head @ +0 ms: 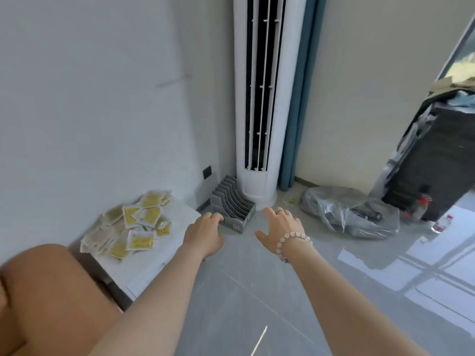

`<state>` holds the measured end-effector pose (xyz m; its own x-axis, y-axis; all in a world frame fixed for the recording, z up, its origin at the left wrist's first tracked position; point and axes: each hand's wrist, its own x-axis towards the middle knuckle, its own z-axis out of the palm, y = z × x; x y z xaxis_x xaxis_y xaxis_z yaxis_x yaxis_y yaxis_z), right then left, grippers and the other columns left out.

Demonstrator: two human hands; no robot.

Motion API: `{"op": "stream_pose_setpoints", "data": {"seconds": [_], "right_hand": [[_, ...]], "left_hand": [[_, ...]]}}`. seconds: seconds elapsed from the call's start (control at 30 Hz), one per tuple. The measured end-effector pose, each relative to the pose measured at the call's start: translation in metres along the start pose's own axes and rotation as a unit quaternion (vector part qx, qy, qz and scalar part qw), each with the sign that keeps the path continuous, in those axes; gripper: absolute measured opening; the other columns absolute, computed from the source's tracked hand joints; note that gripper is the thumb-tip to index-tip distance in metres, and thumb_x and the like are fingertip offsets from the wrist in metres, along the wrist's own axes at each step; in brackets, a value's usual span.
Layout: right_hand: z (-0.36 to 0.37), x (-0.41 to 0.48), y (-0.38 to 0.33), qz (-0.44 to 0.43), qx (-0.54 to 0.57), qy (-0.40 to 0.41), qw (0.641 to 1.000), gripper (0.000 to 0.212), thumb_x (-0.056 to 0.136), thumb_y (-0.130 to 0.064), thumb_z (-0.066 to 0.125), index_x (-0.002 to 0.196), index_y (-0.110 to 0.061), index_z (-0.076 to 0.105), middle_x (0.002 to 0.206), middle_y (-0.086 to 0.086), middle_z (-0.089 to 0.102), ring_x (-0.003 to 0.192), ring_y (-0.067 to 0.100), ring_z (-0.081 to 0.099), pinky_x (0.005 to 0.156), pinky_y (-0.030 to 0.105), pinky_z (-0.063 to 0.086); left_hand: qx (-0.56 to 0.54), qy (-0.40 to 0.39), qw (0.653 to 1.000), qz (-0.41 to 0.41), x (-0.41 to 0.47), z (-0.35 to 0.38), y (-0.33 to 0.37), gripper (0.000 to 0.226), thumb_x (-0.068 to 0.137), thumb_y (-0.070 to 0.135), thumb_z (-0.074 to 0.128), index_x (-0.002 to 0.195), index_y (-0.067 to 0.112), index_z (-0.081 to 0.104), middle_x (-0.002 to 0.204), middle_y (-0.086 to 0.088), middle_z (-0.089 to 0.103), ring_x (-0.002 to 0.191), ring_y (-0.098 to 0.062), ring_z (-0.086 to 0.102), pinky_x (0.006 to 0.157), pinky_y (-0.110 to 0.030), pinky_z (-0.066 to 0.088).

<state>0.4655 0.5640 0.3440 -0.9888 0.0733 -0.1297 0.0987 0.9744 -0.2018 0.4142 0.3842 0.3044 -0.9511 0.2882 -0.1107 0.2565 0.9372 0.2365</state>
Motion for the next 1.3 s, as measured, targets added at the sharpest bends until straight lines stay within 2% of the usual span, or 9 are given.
{"op": "stream_pose_setpoints", "data": {"seconds": [0.23, 0.37, 0.5, 0.67, 0.8, 0.93, 1.03, 1.13, 1.3], "right_hand": [[-0.003, 0.115, -0.035, -0.118, -0.045, -0.045, 0.991, 0.051, 0.091, -0.037, 0.050, 0.136, -0.018, 0.036, 0.132, 0.006, 0.047, 0.123, 0.024, 0.042, 0.100, 0.034, 0.035], [0.012, 0.146, -0.086, -0.205, -0.060, -0.068, 0.975, 0.053, 0.092, -0.037, 0.049, 0.139, -0.016, 0.033, 0.137, 0.007, 0.043, 0.127, 0.025, 0.040, 0.101, 0.036, 0.036], [0.023, 0.170, -0.118, -0.268, -0.067, -0.074, 0.958, 0.052, 0.093, -0.036, 0.048, 0.139, -0.016, 0.033, 0.138, 0.006, 0.042, 0.127, 0.024, 0.039, 0.101, 0.036, 0.036], [0.030, 0.205, -0.131, -0.272, -0.090, -0.087, 0.954, 0.049, 0.092, -0.036, 0.049, 0.135, -0.017, 0.035, 0.135, 0.006, 0.043, 0.125, 0.024, 0.041, 0.098, 0.036, 0.036], [0.041, 0.240, -0.155, -0.266, -0.108, -0.093, 0.953, 0.054, 0.093, -0.036, 0.048, 0.141, -0.017, 0.030, 0.139, 0.008, 0.040, 0.129, 0.024, 0.038, 0.101, 0.036, 0.035], [0.053, 0.280, -0.205, -0.278, -0.132, -0.101, 0.946, 0.051, 0.094, -0.036, 0.046, 0.138, -0.016, 0.032, 0.136, 0.008, 0.041, 0.125, 0.023, 0.041, 0.098, 0.034, 0.036], [0.068, 0.312, -0.253, -0.300, -0.138, -0.099, 0.939, 0.052, 0.094, -0.037, 0.045, 0.141, -0.017, 0.030, 0.136, 0.006, 0.041, 0.125, 0.023, 0.042, 0.097, 0.034, 0.038], [0.087, 0.336, -0.295, -0.315, -0.136, -0.115, 0.932, 0.053, 0.094, -0.037, 0.045, 0.142, -0.020, 0.029, 0.136, 0.005, 0.042, 0.124, 0.022, 0.042, 0.095, 0.033, 0.039], [0.121, 0.367, -0.329, -0.304, -0.153, -0.157, 0.927, 0.053, 0.094, -0.037, 0.045, 0.142, -0.020, 0.030, 0.138, 0.004, 0.041, 0.126, 0.021, 0.040, 0.095, 0.033, 0.040]], "left_hand": [[0.028, 0.018, 0.993, -0.111, 0.045, -0.011, -0.047, 0.047, 0.095, 0.031, 0.045, 0.139, 0.021, 0.035, 0.137, 0.000, 0.042, 0.122, -0.021, 0.045, 0.087, -0.031, 0.043], [0.020, 0.014, 0.984, -0.174, 0.035, -0.015, -0.085, 0.047, 0.096, 0.029, 0.044, 0.141, 0.020, 0.034, 0.136, -0.002, 0.042, 0.118, -0.023, 0.048, 0.082, -0.032, 0.045], [0.022, 0.051, 0.976, -0.210, 0.037, -0.022, -0.116, 0.044, 0.097, 0.028, 0.044, 0.139, 0.020, 0.036, 0.135, -0.001, 0.042, 0.115, -0.023, 0.049, 0.082, -0.033, 0.047], [-0.010, 0.042, 0.971, -0.233, 0.059, -0.014, -0.143, 0.042, 0.097, 0.028, 0.044, 0.137, 0.021, 0.037, 0.134, -0.001, 0.039, 0.110, -0.023, 0.051, 0.079, -0.032, 0.047], [-0.019, 0.051, 0.971, -0.234, 0.090, -0.010, -0.176, 0.042, 0.097, 0.027, 0.043, 0.138, 0.021, 0.036, 0.131, -0.001, 0.040, 0.106, -0.023, 0.053, 0.078, -0.032, 0.046], [-0.005, 0.043, 0.973, -0.228, 0.117, -0.014, -0.232, 0.043, 0.098, 0.027, 0.040, 0.140, 0.022, 0.034, 0.133, 0.001, 0.040, 0.115, -0.021, 0.048, 0.083, -0.031, 0.045], [0.009, 0.048, 0.966, -0.254, 0.131, -0.013, -0.283, 0.043, 0.098, 0.029, 0.040, 0.140, 0.022, 0.034, 0.133, 0.001, 0.042, 0.115, -0.021, 0.048, 0.084, -0.030, 0.043], [0.021, 0.046, 0.953, -0.299, 0.136, -0.009, -0.327, 0.042, 0.099, 0.033, 0.039, 0.139, 0.021, 0.033, 0.132, 0.000, 0.041, 0.114, -0.021, 0.049, 0.078, -0.029, 0.040], [0.009, 0.030, 0.939, -0.344, 0.146, 0.005, -0.389, 0.043, 0.098, 0.034, 0.041, 0.138, 0.019, 0.034, 0.131, -0.002, 0.042, 0.117, -0.021, 0.047, 0.076, -0.029, 0.041]]}}
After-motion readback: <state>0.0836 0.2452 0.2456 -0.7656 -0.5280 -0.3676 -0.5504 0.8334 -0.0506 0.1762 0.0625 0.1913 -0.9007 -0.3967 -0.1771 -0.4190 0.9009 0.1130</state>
